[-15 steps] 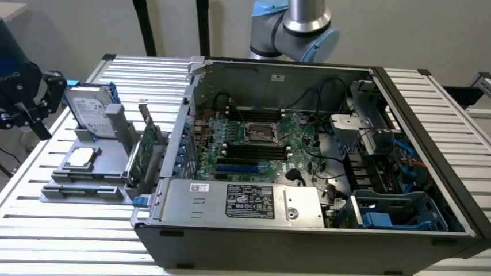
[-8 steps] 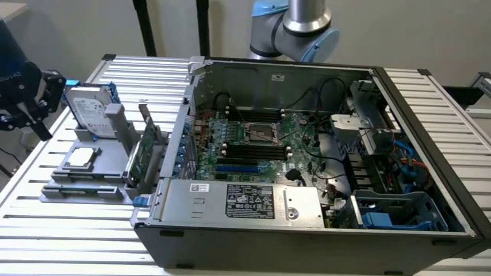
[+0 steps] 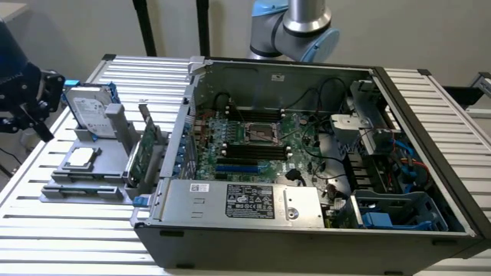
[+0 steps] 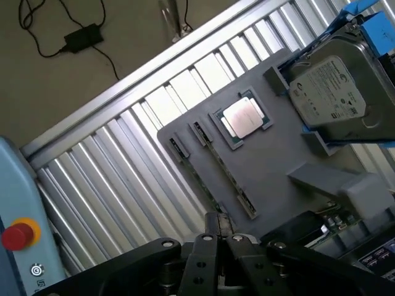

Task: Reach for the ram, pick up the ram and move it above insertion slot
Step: 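Pick up the ram and move it above insertion slot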

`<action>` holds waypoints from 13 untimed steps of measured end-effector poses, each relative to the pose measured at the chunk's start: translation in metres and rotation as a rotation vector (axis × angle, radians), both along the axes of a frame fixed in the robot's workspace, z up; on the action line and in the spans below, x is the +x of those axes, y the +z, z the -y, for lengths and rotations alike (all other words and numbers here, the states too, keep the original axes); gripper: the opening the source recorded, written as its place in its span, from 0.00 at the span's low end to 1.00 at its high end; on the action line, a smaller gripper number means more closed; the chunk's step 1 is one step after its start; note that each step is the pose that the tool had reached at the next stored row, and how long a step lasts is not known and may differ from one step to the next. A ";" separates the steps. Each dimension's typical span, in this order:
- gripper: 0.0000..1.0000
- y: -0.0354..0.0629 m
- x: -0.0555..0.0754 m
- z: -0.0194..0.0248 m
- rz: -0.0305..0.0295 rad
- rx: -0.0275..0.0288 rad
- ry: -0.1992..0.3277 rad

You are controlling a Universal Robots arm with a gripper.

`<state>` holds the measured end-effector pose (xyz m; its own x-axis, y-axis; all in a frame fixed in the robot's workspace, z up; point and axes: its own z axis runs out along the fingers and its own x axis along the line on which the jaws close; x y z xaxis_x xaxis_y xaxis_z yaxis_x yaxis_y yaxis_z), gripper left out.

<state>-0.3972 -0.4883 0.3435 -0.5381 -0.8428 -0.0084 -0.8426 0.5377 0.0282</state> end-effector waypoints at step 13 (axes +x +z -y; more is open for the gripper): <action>0.11 -0.0038 0.000 0.0000 0.0188 -0.0001 0.237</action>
